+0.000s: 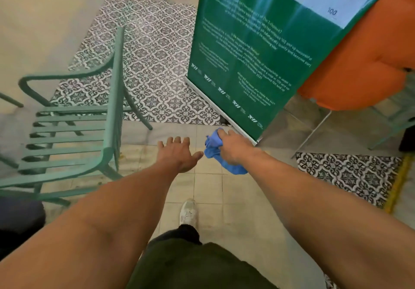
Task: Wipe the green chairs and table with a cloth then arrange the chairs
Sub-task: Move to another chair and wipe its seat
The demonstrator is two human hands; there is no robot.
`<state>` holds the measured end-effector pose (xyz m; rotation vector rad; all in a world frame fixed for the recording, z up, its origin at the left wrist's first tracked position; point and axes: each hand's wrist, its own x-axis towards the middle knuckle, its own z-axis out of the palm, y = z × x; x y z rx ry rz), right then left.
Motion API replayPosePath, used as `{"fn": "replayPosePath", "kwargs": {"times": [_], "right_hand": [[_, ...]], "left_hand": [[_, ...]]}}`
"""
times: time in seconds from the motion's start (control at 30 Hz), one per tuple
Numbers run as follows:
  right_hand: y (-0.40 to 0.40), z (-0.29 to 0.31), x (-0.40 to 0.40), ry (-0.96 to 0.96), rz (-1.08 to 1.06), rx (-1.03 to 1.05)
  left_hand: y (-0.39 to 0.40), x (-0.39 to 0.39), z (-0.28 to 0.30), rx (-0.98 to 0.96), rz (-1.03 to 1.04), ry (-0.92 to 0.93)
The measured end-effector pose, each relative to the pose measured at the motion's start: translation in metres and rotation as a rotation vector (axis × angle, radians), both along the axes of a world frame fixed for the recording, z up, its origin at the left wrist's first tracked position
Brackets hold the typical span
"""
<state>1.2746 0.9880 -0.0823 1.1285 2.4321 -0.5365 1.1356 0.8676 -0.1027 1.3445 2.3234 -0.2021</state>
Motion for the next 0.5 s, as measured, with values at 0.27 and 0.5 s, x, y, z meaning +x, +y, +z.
{"fn": "replayPosePath", "kwargs": {"times": [0.27, 0.5], "right_hand": [[0.127, 0.022, -0.115, 0.036, 0.112, 0.043], [0.250, 0.005, -0.223, 0.073, 0.286, 0.028]], "left_hand": [[0.118, -0.107, 0.017, 0.009, 0.106, 0.045], [0.225, -0.187, 0.001, -0.024, 0.249, 0.042]]}}
